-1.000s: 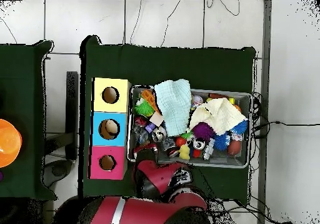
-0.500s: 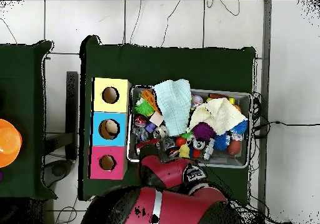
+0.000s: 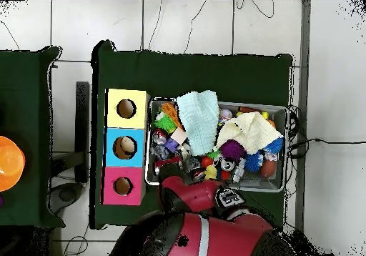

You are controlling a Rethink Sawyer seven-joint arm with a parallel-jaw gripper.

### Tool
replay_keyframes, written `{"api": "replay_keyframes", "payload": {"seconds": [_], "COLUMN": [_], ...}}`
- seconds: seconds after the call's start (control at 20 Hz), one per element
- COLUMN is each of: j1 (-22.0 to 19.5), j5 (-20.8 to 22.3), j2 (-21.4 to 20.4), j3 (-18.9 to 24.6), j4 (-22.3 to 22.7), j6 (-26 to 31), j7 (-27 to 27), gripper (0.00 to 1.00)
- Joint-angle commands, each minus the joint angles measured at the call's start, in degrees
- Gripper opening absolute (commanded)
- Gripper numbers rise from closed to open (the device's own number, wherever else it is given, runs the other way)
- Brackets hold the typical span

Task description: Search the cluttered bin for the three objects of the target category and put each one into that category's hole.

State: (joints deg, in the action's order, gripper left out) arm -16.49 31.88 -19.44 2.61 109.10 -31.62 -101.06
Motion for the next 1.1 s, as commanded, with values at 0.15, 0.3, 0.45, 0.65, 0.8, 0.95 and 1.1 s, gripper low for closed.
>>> {"api": "replay_keyframes", "payload": {"seconds": [0.15, 0.3, 0.45, 0.65, 0.8, 0.95, 1.1], "j1": [-0.2, 0.1, 1.0, 1.9, 2.3, 2.0, 1.8], "j5": [-0.4, -1.1, -2.3, -2.9, -3.2, -2.7, -1.6], "j2": [-3.9, -5.2, -6.6, -7.1, -6.9, -4.8, -3.4], "j3": [5.6, 5.5, 4.8, 3.1, 2.9, 3.3, 3.8], "j4": [3.2, 4.7, 6.3, 7.2, 6.5, 5.3, 4.4], "j6": [-4.2, -3.9, -3.8, -5.0, -6.2, -10.8, -14.8], "j7": [-11.8, -12.1, -12.0, -11.2, -10.7, -10.8, -10.4], "gripper": [1.0, 1.0, 1.0, 1.0, 1.0, 0.0, 0.0]}}
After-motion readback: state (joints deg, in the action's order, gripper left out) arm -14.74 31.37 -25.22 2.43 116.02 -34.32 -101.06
